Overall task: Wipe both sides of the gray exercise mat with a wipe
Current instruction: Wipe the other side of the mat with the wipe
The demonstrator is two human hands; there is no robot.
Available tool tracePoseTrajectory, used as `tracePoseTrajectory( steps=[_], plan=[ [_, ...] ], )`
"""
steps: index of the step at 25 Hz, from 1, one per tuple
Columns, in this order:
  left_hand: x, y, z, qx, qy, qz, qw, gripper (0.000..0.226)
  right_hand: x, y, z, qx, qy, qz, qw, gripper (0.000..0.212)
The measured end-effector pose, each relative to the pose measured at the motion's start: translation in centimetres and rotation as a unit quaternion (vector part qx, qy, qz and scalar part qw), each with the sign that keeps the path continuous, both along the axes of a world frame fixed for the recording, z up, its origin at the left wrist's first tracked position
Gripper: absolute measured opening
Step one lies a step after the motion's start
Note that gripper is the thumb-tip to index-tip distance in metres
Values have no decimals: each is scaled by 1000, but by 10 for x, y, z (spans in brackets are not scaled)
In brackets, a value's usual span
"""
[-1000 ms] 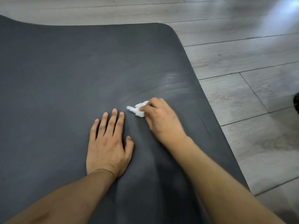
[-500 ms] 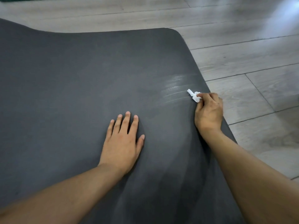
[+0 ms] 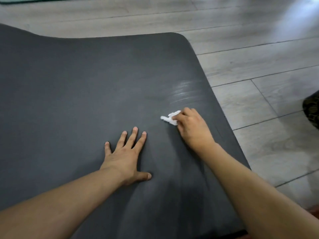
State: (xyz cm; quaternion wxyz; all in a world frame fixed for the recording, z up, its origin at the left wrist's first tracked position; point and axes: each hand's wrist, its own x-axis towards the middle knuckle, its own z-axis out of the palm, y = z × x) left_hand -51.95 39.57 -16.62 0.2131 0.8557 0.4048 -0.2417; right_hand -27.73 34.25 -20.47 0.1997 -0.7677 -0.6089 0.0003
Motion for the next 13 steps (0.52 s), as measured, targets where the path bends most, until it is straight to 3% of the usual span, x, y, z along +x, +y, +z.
tracePoseTrajectory(
  steps=[2,5,7,10,12,13],
  plan=[
    [3,-3,0,-3,6,5,1000,130,61,-21,4,-9,8,-199,980,25],
    [8,-1,0,3,24,9,1000,131,60,-21,1,-4,17,-293,956,28],
    [10,-1,0,-1,38,9,999,133,3,-11,4,8,35,-246,969,25],
    [9,-2,-3,5,45,10,999,132,-86,-18,-1,41,53,-25,997,18],
    [10,-1,-4,12,50,5,999,132,-81,-30,-3,21,4,94,995,18],
    [11,-1,-4,12,54,5,998,133,-56,-33,-4,24,-18,84,996,19]
  ],
)
